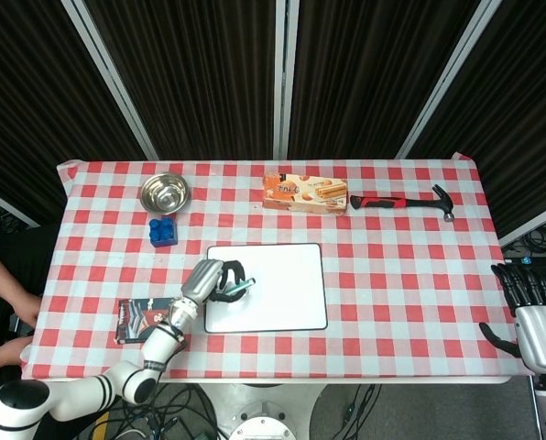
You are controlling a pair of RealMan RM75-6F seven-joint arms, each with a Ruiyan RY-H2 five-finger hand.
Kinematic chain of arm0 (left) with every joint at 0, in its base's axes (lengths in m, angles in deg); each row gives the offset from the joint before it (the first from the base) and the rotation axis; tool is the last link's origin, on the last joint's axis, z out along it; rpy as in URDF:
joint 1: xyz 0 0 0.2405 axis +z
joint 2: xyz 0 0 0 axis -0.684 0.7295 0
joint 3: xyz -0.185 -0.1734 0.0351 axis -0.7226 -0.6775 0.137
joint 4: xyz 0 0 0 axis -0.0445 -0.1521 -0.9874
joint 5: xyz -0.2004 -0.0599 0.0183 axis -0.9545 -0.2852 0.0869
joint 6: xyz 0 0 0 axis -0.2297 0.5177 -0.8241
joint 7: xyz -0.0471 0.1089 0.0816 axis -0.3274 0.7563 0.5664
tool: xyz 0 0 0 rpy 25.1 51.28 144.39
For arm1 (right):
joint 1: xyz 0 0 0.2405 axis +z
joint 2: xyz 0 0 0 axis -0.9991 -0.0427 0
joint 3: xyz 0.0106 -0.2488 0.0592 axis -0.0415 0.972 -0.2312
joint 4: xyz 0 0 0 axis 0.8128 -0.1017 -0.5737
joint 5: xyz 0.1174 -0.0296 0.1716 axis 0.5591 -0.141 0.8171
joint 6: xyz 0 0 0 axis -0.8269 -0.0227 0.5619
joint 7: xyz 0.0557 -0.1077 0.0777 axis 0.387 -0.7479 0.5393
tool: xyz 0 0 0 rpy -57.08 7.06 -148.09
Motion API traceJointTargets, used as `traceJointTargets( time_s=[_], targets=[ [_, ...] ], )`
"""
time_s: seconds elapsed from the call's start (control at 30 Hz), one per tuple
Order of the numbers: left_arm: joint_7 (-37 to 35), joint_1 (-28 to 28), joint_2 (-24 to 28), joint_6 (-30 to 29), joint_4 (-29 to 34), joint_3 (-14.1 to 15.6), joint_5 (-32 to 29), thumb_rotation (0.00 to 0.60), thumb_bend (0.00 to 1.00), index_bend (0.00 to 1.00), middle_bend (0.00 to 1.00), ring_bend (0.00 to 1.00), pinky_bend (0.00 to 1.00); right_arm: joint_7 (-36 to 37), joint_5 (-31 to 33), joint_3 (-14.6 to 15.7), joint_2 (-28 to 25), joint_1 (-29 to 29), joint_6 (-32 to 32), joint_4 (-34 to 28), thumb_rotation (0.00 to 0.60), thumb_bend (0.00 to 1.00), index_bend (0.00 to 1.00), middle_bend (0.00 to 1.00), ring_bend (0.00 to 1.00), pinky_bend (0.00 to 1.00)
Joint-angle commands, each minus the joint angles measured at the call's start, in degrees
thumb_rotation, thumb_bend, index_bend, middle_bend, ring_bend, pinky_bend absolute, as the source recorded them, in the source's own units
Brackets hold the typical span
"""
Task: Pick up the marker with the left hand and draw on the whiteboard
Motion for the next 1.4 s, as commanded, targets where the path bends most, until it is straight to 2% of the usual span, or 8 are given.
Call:
traceJointTargets(
  time_s=[0.03, 0.37, 0.8, 0.97, 1.23, 1.4],
  targets=[
    [0.43, -1.51, -0.89, 1.39, -1.38, -1.31, -0.34, 0.6, 0.36, 0.55, 0.58, 0.71, 0.95, -0.11, 0.3, -0.04, -0.08, -0.17, -0.12, -0.03, 0.6, 0.14, 0.0, 0.08, 0.0, 0.0],
    [-0.98, -4.46, -5.11, 4.8, -8.5, -2.66, -0.8, 0.6, 0.36, 0.55, 0.58, 0.71, 0.95, -1.03, 1.21, -0.2, -0.32, 0.07, 0.8, -0.55, 0.6, 0.14, 0.0, 0.08, 0.0, 0.0],
    [-1.94, -5.58, -7.15, 5.43, -11.46, -3.52, -0.94, 0.6, 0.36, 0.55, 0.58, 0.71, 0.95, -0.82, 1.64, -0.22, -0.39, -0.15, 0.72, -0.5, 0.6, 0.14, 0.0, 0.08, 0.0, 0.0],
    [-1.07, -4.75, -7.23, 5.11, -10.18, -3.04, -1.28, 0.6, 0.36, 0.55, 0.58, 0.71, 0.95, -0.55, 1.48, -0.11, -0.64, -0.39, 0.38, -0.39, 0.6, 0.14, 0.0, 0.08, 0.0, 0.0],
    [2.19, -3.12, -7.25, 5.15, -3.98, -3.1, -3.6, 0.6, 0.37, 0.54, 0.58, 0.71, 0.95, 0.66, 1.02, -0.11, -0.74, -0.99, -0.91, 0.24, 0.6, 0.14, 0.0, 0.08, 0.0, 0.0],
    [3.42, -4.4, -6.71, 4.19, -1.41, -5.57, -3.42, 0.6, 0.37, 0.54, 0.58, 0.71, 0.95, 1.37, 1.17, -0.22, -1.08, -1.84, -2.3, 0.59, 0.6, 0.14, 0.0, 0.08, 0.0, 0.0]
  ],
)
